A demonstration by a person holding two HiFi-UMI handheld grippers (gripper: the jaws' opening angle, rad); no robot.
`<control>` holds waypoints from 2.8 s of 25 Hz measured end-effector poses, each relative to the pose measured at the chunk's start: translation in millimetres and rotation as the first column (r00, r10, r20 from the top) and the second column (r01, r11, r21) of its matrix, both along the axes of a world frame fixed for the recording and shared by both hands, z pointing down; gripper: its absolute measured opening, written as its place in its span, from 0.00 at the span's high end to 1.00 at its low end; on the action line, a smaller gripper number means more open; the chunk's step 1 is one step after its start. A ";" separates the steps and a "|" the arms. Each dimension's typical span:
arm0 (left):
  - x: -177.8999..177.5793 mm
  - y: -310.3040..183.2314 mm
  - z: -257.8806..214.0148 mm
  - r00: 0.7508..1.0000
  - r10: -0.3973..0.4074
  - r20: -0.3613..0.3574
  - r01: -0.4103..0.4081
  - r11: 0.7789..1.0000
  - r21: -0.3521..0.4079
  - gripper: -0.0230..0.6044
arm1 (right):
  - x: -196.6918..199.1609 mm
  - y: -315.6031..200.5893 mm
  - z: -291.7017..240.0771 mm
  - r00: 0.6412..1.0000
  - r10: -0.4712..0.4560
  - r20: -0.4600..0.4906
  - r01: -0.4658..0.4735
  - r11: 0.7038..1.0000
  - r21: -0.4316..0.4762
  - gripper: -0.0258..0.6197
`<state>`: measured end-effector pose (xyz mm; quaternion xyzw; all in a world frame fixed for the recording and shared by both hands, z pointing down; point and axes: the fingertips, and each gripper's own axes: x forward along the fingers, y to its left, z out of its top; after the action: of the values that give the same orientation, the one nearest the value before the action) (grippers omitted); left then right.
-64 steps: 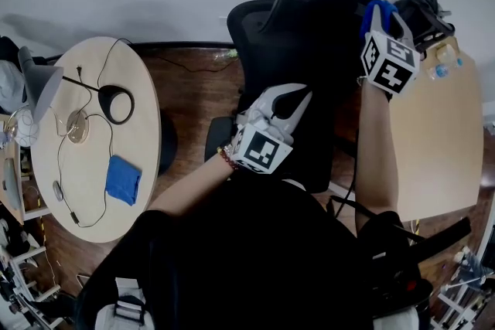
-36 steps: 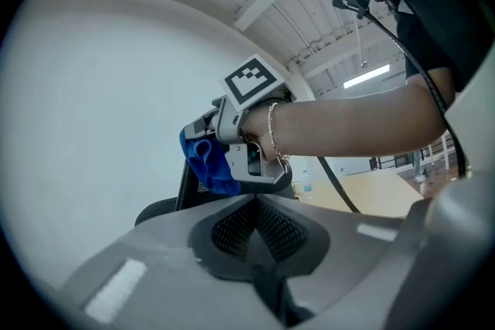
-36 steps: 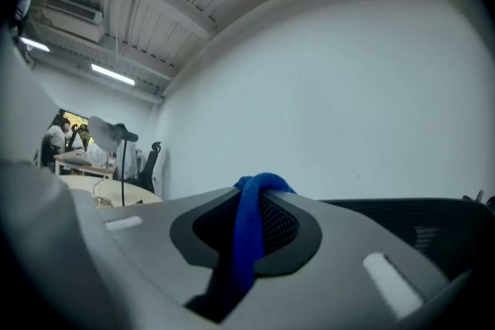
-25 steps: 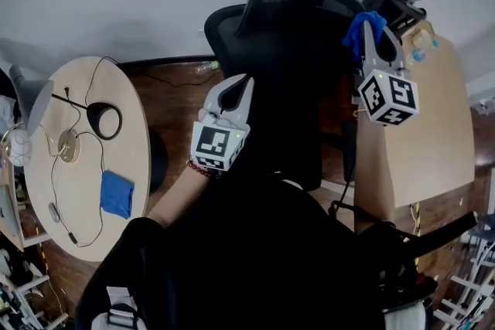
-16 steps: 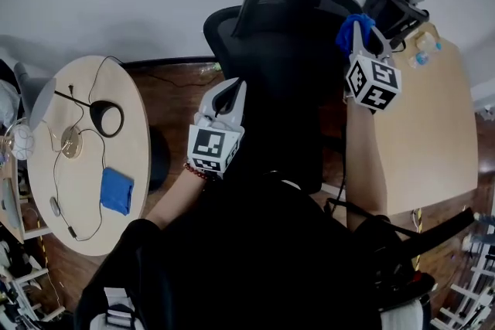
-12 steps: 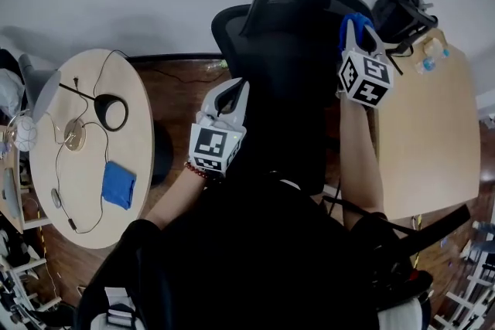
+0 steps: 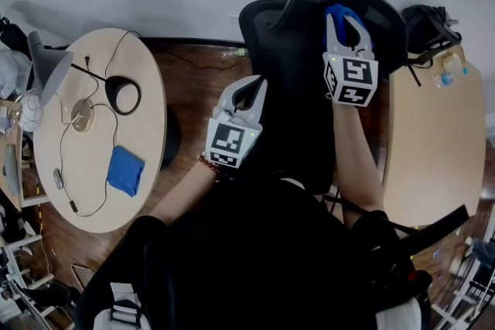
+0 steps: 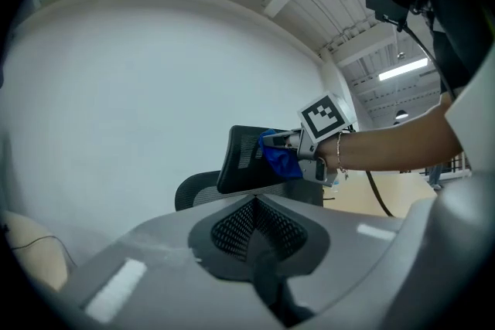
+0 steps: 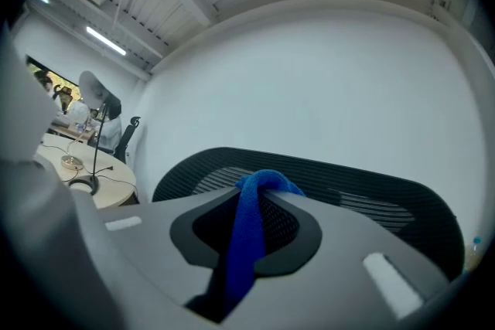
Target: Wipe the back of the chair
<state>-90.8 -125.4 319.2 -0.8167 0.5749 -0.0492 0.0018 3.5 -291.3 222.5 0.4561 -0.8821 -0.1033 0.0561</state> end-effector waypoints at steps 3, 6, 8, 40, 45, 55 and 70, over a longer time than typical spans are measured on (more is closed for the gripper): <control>-16.2 6.2 13.5 0.999 -0.036 -0.027 0.034 0.998 -0.043 0.95 | -41.6 18.4 1.8 0.997 -0.075 -0.009 0.075 0.997 -0.001 0.89; -23.0 9.7 11.3 0.999 -0.049 -0.016 0.048 0.998 -0.039 0.95 | -62.4 30.6 2.4 0.995 -0.103 0.017 0.103 0.995 -0.013 0.89; -25.1 10.8 6.7 0.998 -0.054 -0.012 0.054 0.998 -0.027 0.95 | -64.8 32.9 2.0 0.993 -0.100 0.065 0.103 0.994 -0.039 0.89; -41.0 28.4 2.4 0.979 -0.187 -0.084 0.181 0.981 -0.065 0.95 | 205.0 14.5 14.6 0.946 0.308 0.103 -0.318 0.943 0.100 0.89; -49.1 30.1 8.5 0.975 -0.210 -0.072 0.205 0.976 -0.079 0.95 | 198.1 14.4 15.1 0.916 0.396 0.068 -0.402 0.899 0.172 0.89; -72.3 32.1 5.6 0.973 -0.227 -0.039 0.224 0.972 -0.076 0.95 | 49.0 7.4 45.1 0.981 0.190 0.050 -0.195 0.971 0.139 0.89; -77.4 38.7 2.8 0.965 -0.257 -0.058 0.253 0.965 -0.073 0.95 | -82.7 55.4 42.0 0.935 -0.268 0.234 0.260 0.963 0.068 0.89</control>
<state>-168.2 -86.7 322.1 -0.7366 0.6732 -0.0402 -0.0506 -79.2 -235.9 264.5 0.3436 -0.9336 -0.0697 -0.0739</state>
